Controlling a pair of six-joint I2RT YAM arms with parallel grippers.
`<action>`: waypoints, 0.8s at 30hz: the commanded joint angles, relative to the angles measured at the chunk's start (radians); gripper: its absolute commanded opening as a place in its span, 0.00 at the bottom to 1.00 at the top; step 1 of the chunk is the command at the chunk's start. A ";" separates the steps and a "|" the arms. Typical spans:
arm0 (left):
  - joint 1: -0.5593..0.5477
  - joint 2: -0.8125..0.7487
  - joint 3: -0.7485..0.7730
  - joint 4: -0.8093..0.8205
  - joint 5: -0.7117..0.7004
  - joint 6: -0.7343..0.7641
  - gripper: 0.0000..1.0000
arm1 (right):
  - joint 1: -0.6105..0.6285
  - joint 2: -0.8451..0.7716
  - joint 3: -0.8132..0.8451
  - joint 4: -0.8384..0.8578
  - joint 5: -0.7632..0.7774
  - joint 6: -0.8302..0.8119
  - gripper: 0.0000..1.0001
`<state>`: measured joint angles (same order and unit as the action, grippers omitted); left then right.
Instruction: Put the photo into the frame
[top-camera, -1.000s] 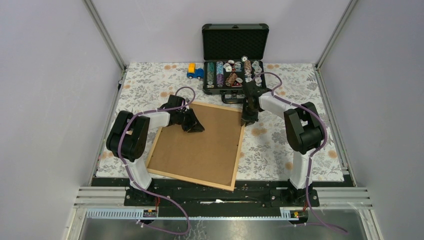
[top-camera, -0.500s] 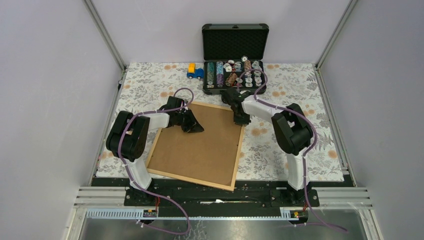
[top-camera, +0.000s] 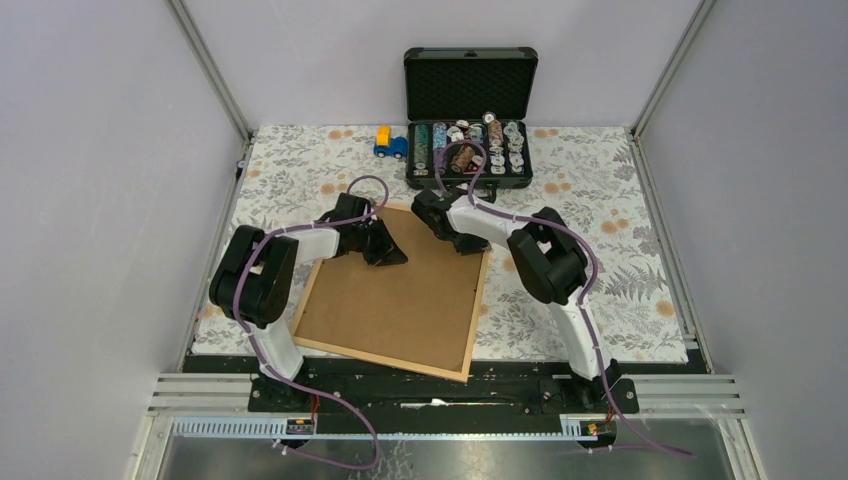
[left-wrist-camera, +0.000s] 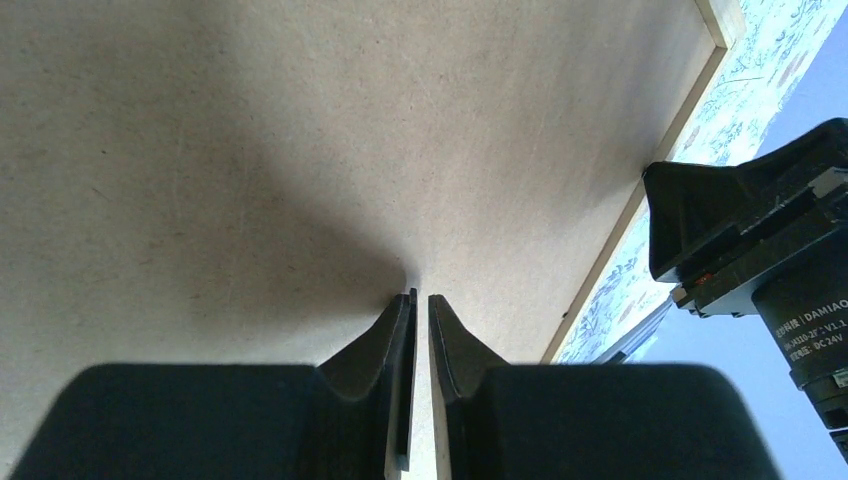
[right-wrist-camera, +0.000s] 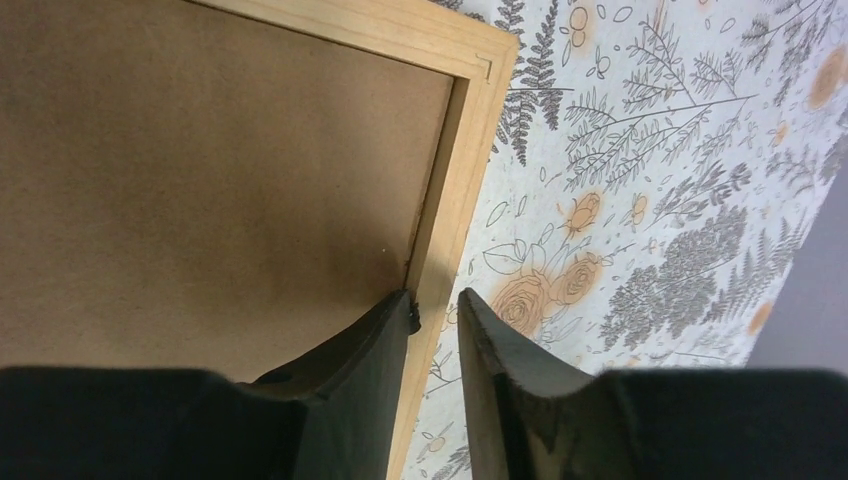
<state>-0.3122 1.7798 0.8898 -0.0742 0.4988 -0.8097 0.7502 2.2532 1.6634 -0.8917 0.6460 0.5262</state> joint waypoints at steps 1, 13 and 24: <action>-0.006 -0.034 -0.012 -0.067 -0.098 0.034 0.16 | 0.066 0.293 -0.052 0.159 -0.560 0.053 0.41; 0.032 -0.173 0.142 -0.245 -0.082 0.188 0.35 | -0.007 0.000 -0.093 0.189 -0.636 -0.116 0.78; 0.402 -0.345 0.186 -0.397 -0.265 0.318 0.99 | -0.201 -0.424 -0.321 0.376 -0.906 -0.092 0.95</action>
<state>-0.0154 1.4460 1.0790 -0.4023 0.3534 -0.5411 0.6060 1.9377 1.4334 -0.6533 -0.0101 0.3836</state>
